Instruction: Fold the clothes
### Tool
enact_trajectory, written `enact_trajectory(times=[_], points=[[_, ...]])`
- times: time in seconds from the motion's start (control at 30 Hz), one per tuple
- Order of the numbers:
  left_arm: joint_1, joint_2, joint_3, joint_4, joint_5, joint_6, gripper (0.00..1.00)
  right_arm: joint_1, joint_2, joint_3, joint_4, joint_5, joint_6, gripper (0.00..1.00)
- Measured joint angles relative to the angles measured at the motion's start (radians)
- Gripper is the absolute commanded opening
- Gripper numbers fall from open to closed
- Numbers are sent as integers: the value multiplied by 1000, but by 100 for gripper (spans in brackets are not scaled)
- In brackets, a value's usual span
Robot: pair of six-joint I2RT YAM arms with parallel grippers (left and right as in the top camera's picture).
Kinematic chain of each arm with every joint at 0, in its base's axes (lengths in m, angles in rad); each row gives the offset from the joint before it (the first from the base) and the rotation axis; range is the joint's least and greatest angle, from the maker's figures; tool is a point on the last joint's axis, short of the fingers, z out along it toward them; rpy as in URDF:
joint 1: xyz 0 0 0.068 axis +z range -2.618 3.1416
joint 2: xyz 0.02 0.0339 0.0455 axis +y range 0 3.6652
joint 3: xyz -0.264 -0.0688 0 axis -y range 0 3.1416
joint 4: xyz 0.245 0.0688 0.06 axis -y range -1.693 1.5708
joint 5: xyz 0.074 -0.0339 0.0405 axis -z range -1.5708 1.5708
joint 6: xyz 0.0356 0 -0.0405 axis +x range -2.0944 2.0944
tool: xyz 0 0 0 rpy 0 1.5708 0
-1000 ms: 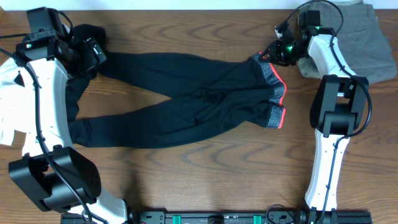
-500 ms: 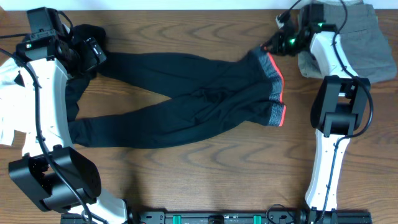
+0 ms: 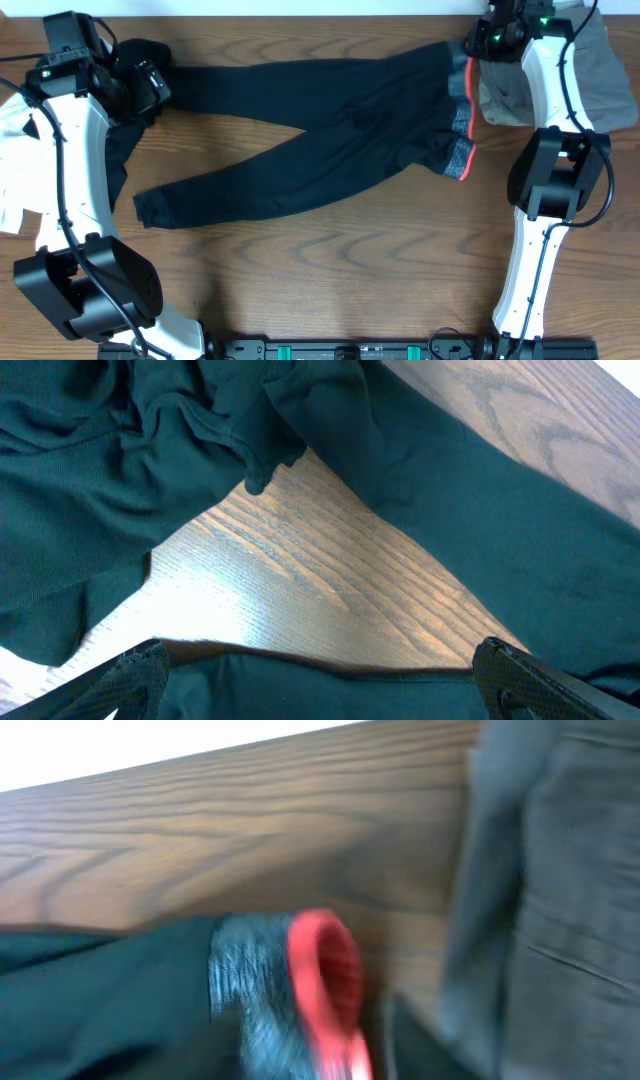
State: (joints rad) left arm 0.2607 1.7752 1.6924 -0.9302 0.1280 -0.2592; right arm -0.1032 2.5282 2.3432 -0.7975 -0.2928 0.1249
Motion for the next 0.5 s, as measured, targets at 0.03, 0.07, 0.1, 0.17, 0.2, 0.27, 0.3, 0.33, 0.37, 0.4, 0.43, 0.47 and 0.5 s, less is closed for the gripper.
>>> enact_trajectory(times=[0.03,0.07,0.1,0.17,0.2,0.27,0.3,0.33,0.37,0.4,0.43,0.47,0.5], points=[[0,0,0,3,0,0,98,0,0,-2,-2,16,1,97],[0,0,0,5,0,0,98,0,0,-2,-6,25,1,98],[0,0,0,8,0,0,98,0,0,-2,-16,34,2,99],[0,0,0,8,0,0,98,0,0,2,-53,41,2,99],[0,0,0,8,0,0,98,0,0,5,-77,40,3,99],[0,0,0,8,0,0,98,0,-5,13,-140,37,5,99],[0,0,0,7,0,1,98,0,-9,13,-169,34,5,99],[0,0,0,5,0,1,98,0,-21,13,-208,28,6,99],[0,0,0,0,0,3,98,0,-37,13,-257,20,6,99],[0,0,0,-6,0,5,98,0,-55,13,-299,13,5,99],[0,0,0,-14,0,9,98,0,-82,13,-353,2,3,99],[0,0,0,-23,0,12,98,0,-106,14,-395,-6,0,99],[0,0,0,-44,0,15,98,0,-141,14,-446,-17,-4,98]])
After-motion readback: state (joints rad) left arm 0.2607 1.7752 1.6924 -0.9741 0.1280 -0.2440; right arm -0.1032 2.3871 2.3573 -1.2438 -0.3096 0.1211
